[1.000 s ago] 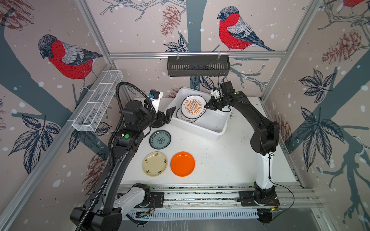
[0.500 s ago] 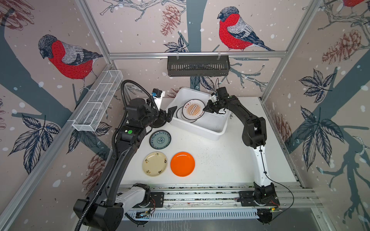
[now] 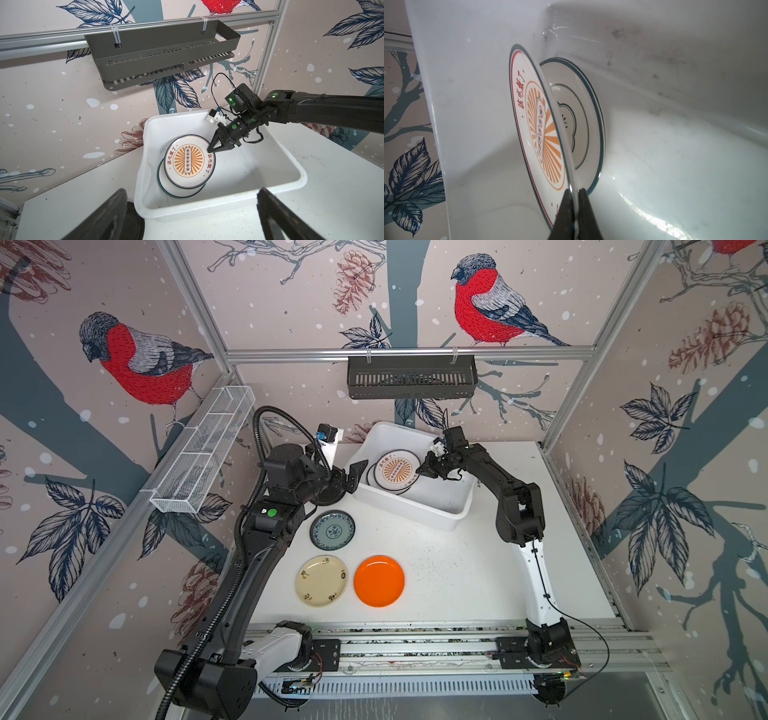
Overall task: Place the plates into the plastic bin on the countertop
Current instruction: 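Lower the sunburst plate onto the teal-rimmed plates in the bin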
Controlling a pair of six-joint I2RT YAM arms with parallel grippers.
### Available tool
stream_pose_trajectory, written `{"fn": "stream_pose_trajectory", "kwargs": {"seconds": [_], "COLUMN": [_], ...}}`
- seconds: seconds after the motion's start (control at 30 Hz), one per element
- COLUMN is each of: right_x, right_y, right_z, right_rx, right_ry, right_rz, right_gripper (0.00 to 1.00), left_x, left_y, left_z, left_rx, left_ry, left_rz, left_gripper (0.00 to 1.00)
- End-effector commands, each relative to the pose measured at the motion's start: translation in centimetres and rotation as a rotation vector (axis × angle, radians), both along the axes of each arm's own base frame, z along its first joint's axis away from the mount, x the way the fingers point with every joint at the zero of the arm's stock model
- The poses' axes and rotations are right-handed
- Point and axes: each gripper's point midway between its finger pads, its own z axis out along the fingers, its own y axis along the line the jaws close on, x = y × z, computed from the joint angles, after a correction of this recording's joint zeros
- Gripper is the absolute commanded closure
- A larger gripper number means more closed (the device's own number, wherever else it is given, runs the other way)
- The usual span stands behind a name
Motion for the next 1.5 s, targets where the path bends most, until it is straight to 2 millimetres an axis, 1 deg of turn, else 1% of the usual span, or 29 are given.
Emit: {"fn": "stream_pose_trajectory", "kwargs": {"seconds": [0.0, 0.2, 0.67, 0.77, 0.9, 0.97, 1.0, 1.17, 1.3, 1.47], "right_x": [0.4, 0.1, -1.3, -1.4, -1.7, -1.8, -1.8, -1.7, -1.6, -1.3], "right_y": [0.5, 1.0, 1.7, 1.6, 1.7, 1.7, 1.8, 1.5, 1.1, -0.3], "right_z": [0.2, -0.3, -2.2, -2.7, -3.1, -3.2, -3.1, -2.9, -2.4, -1.7], "right_rx": [0.022, 0.019, -0.027, -0.036, -0.04, -0.048, -0.049, -0.064, -0.094, -0.175], "right_ry": [-0.011, 0.001, 0.038, 0.048, 0.056, 0.059, 0.059, 0.057, 0.044, 0.024], "right_rz": [-0.006, -0.003, 0.004, 0.002, 0.003, 0.0, 0.0, -0.005, -0.015, -0.051], "right_gripper": [0.95, 0.93, 0.88, 0.84, 0.82, 0.79, 0.77, 0.75, 0.69, 0.64], "left_x": [0.0, -0.2, -0.6, -0.7, -0.8, -0.9, -1.0, -1.1, -1.1, -1.1], "left_y": [-0.1, 0.0, -0.1, -0.2, -0.1, -0.1, 0.0, 0.0, 0.0, 0.0], "left_z": [1.3, 1.1, 0.8, 0.8, 0.6, 0.6, 0.5, 0.4, 0.3, 0.2], "left_rx": [-0.017, -0.019, -0.03, -0.033, -0.034, -0.033, -0.034, -0.037, -0.043, -0.042], "left_ry": [-0.053, -0.051, -0.048, -0.047, -0.044, -0.043, -0.042, -0.04, -0.039, -0.036], "left_rz": [-0.003, -0.004, -0.013, -0.015, -0.013, -0.012, -0.011, -0.011, -0.011, -0.011], "left_gripper": [0.03, 0.04, 0.04, 0.04, 0.04, 0.04, 0.04, 0.04, 0.03, 0.03]}}
